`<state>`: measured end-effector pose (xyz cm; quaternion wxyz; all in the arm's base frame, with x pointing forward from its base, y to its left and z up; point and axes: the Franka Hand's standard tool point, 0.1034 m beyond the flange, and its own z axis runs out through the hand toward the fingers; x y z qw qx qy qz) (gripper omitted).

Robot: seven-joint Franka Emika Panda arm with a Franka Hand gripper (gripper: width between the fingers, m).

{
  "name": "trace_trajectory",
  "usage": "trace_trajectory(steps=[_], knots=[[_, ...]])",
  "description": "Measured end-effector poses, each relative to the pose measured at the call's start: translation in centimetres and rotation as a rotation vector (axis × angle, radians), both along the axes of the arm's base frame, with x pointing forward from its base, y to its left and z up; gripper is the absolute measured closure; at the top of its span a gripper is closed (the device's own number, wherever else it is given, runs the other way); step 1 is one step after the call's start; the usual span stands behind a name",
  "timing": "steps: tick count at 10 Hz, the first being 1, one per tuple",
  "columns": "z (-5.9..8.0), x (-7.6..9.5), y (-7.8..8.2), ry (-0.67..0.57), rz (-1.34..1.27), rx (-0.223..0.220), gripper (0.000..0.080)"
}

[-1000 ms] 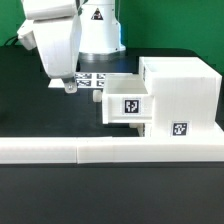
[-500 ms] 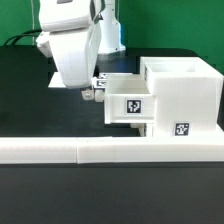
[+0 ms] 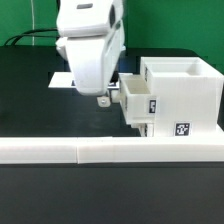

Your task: Assemble drawer

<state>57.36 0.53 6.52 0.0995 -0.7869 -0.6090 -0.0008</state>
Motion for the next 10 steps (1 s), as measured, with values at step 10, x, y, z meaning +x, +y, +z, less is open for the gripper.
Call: trace_trajectory(steps=[10], knots=[[-0.6, -1.1, 1.5, 0.007, 0.054, 0.015, 0.0151]])
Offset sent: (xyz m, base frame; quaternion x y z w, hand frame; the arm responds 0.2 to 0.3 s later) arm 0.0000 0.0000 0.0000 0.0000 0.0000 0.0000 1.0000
